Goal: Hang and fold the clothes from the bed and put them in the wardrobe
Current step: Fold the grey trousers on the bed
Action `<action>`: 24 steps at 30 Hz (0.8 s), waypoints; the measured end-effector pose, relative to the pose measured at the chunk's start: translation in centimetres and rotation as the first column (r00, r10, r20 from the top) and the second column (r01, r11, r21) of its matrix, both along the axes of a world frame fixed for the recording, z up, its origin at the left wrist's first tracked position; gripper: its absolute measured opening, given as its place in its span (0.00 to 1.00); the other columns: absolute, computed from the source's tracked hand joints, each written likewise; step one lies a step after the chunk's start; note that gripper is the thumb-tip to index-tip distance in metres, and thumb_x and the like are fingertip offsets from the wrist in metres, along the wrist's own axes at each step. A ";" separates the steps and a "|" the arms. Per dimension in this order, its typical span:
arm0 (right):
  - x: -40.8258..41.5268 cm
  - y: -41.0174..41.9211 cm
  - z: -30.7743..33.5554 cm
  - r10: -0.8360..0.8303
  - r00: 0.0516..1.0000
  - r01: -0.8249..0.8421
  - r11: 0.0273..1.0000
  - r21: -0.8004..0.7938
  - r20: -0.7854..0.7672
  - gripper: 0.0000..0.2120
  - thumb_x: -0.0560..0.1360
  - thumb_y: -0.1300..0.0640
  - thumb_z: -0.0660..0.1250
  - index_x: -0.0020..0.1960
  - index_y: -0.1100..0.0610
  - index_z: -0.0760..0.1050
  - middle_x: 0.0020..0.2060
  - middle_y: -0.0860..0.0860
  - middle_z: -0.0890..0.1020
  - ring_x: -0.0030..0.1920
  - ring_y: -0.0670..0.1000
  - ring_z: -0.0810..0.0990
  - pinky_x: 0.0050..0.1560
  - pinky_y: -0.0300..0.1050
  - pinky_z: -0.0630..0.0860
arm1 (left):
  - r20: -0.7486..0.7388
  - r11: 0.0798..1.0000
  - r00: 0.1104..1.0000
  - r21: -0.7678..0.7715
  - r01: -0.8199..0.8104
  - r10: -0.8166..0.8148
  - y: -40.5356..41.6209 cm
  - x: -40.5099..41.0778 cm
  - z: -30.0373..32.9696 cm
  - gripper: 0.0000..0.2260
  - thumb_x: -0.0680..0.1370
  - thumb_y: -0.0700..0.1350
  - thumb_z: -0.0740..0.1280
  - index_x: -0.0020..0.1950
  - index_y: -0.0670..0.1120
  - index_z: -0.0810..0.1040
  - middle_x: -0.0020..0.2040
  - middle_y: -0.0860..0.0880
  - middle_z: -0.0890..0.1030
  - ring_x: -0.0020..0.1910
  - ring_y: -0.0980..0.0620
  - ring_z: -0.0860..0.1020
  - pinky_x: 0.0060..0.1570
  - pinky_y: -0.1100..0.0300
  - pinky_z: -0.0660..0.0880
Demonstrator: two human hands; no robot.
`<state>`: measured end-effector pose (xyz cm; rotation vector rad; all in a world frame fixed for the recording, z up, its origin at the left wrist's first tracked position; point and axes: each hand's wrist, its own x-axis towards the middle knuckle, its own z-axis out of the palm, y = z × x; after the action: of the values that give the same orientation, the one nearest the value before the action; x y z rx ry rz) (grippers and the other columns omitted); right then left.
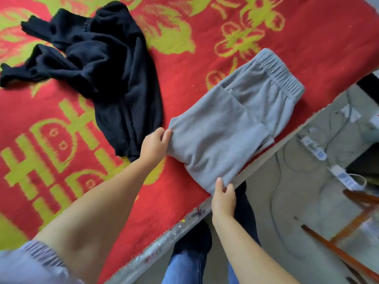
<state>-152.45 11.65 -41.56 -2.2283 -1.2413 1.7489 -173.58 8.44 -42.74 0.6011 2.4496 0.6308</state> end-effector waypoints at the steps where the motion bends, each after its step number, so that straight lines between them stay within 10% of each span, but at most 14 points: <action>1: 0.3 0.2 -0.2 0.006 1.000 -0.006 1.000 0.006 -0.003 0.14 0.81 0.48 0.58 0.51 0.59 0.73 0.46 0.52 0.78 0.43 0.49 0.76 0.43 0.43 0.69 | 0.001 1.000 1.000 0.012 0.020 -0.020 -0.3 -0.2 -0.1 0.19 0.82 0.52 0.56 0.36 0.41 0.67 0.30 0.47 0.71 0.32 0.49 0.68 0.36 0.50 0.66; 9: 5.3 -0.7 -1.0 0.077 0.997 -0.077 0.995 -0.060 0.001 0.12 0.81 0.50 0.59 0.47 0.57 0.75 0.41 0.51 0.79 0.42 0.49 0.77 0.41 0.43 0.71 | -0.089 0.961 0.959 -0.097 0.259 -0.267 -1.8 -2.5 -1.9 0.20 0.82 0.53 0.54 0.36 0.42 0.67 0.31 0.46 0.73 0.35 0.41 0.74 0.36 0.53 0.64; 12: 4.9 0.0 -0.2 0.134 0.991 -0.136 0.987 0.085 0.024 0.12 0.77 0.49 0.61 0.46 0.58 0.74 0.42 0.50 0.75 0.43 0.52 0.75 0.43 0.36 0.72 | -0.117 0.959 0.957 -0.133 0.249 -0.264 -2.2 -3.0 -1.2 0.14 0.82 0.51 0.56 0.48 0.42 0.74 0.44 0.42 0.79 0.47 0.39 0.76 0.49 0.48 0.70; 15: 4.8 0.8 1.6 0.191 0.946 -0.300 0.822 0.485 0.261 0.27 0.76 0.55 0.67 0.71 0.60 0.65 0.69 0.57 0.66 0.69 0.57 0.66 0.68 0.54 0.67 | -0.510 0.726 0.588 -0.110 0.679 -0.628 -2.4 -2.9 -0.2 0.22 0.78 0.53 0.56 0.66 0.42 0.74 0.62 0.41 0.77 0.63 0.38 0.74 0.68 0.38 0.62; 18: 1.6 0.0 2.1 0.626 0.581 -0.812 0.406 0.418 0.521 0.43 0.74 0.48 0.67 0.79 0.56 0.44 0.78 0.59 0.47 0.77 0.58 0.39 0.74 0.61 0.40 | -0.485 0.040 -0.141 -0.343 0.939 -0.863 -2.4 0.6 0.0 0.30 0.75 0.53 0.57 0.77 0.49 0.58 0.77 0.44 0.59 0.76 0.43 0.58 0.71 0.34 0.49; 20: -0.3 -0.8 0.8 0.748 0.273 -0.962 0.209 0.176 0.605 0.51 0.75 0.39 0.62 0.72 0.55 0.24 0.73 0.58 0.29 0.71 0.57 0.24 0.68 0.63 0.27 | -0.322 -0.001 -0.195 -0.515 0.857 -0.926 -1.6 2.1 -0.5 0.34 0.77 0.48 0.56 0.78 0.50 0.41 0.78 0.45 0.43 0.77 0.44 0.45 0.71 0.35 0.42; 24: -2.5 1.3 -2.5 0.717 0.156 -0.973 0.230 -0.019 0.679 0.55 0.74 0.40 0.65 0.71 0.60 0.22 0.71 0.63 0.28 0.74 0.61 0.29 0.67 0.69 0.29 | -0.381 0.191 -0.074 -0.610 0.769 -0.922 0.6 0.4 -1.7 0.29 0.78 0.43 0.47 0.77 0.51 0.39 0.77 0.41 0.42 0.77 0.41 0.49 0.71 0.36 0.49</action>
<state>-154.98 12.94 -44.01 -1.7253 -3.2209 0.4896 -173.21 9.07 -44.48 2.4439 1.8635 -0.5841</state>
